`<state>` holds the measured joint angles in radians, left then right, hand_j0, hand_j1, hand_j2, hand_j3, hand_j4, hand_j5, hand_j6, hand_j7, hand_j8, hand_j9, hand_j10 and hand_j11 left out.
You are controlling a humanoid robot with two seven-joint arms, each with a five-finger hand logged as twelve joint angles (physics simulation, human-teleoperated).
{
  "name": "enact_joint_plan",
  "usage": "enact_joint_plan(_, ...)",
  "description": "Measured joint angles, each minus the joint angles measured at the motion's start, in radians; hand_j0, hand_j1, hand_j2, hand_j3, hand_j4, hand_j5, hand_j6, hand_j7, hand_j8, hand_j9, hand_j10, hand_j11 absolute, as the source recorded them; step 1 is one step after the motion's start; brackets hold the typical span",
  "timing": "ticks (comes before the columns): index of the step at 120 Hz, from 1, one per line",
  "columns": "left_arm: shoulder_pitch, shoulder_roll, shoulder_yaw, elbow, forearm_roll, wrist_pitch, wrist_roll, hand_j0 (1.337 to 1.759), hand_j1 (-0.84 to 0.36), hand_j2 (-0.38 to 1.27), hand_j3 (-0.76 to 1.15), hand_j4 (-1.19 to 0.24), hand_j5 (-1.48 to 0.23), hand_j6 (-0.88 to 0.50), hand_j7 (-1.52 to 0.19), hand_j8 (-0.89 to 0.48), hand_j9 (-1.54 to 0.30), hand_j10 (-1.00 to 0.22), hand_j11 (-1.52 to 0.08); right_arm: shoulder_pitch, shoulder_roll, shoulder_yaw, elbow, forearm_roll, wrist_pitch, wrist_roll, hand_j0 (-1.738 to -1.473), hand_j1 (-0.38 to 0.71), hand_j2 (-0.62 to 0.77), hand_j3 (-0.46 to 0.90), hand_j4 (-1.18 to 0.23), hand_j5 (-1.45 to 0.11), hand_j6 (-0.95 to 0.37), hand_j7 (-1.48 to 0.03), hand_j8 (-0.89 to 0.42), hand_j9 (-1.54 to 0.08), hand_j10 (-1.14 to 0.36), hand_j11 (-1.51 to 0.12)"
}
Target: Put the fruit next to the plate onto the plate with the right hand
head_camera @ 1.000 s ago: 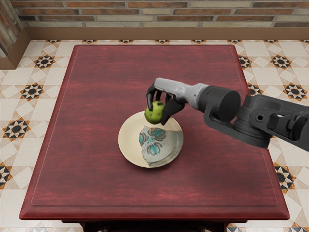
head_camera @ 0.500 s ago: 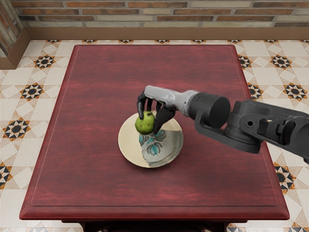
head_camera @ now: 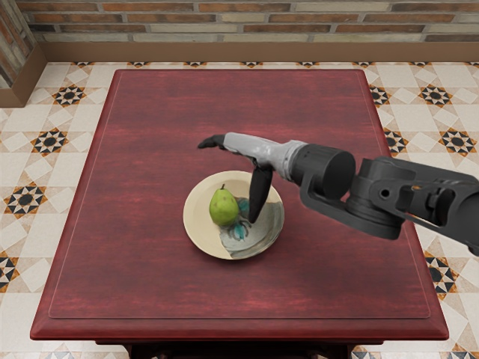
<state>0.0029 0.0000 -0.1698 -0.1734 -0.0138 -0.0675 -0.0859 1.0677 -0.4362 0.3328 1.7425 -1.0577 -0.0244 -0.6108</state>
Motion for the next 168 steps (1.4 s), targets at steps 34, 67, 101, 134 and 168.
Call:
enact_joint_plan(34, -0.008, 0.000, 0.001, 0.000, 0.001, 0.000, 0.000, 1.658, 0.34, 0.00, 0.00, -0.01, -0.01, -0.01, -0.01, -0.01, -0.01, -0.01, -0.01, -0.207, -0.055, 0.366, 0.003, 0.315, 0.298, 0.000, -1.658, -0.32, 0.02, 0.00, -0.03, -0.05, -0.02, -0.04, -0.02, -0.05, -0.03, -0.05)
enact_joint_plan(67, -0.008, 0.000, 0.001, 0.000, 0.002, 0.001, 0.000, 1.658, 0.34, 0.00, 0.00, -0.01, -0.01, -0.01, -0.01, -0.01, -0.01, -0.01, -0.01, -0.297, -0.216, 0.508, -0.003, 0.777, 0.596, 0.000, -1.658, -0.34, 0.01, 0.00, -0.01, -0.01, -0.01, -0.01, -0.01, -0.01, -0.01, -0.01)
enact_joint_plan(101, -0.018, 0.000, 0.000, -0.005, 0.002, -0.001, 0.000, 1.658, 0.34, 0.00, 0.00, -0.01, -0.01, -0.01, -0.01, -0.01, -0.01, -0.01, -0.01, -0.296, -0.406, 0.504, -0.077, 1.035, 0.633, 0.000, -1.658, -0.35, 0.00, 0.00, 0.00, 0.00, 0.00, 0.00, 0.00, 0.00, 0.00, 0.00)
enact_joint_plan(134, -0.026, 0.000, -0.009, -0.005, -0.002, -0.002, 0.000, 1.658, 0.34, 0.00, 0.00, -0.01, -0.01, -0.01, -0.01, -0.01, -0.01, -0.01, -0.01, -0.304, -0.560, 0.495, -0.147, 1.132, 0.636, 0.000, -1.658, -0.35, 0.00, 0.00, 0.00, 0.00, 0.00, 0.00, 0.00, 0.00, 0.00, 0.00)
enact_joint_plan(168, -0.026, 0.000, -0.009, -0.001, -0.003, -0.002, 0.000, 1.658, 0.34, 0.00, 0.00, -0.01, -0.01, -0.01, -0.01, -0.01, -0.01, -0.01, -0.01, -0.308, -0.637, 0.480, -0.173, 1.184, 0.636, 0.000, -1.658, -0.35, 0.00, 0.00, 0.00, 0.00, 0.00, 0.00, 0.00, 0.00, 0.00, 0.00)
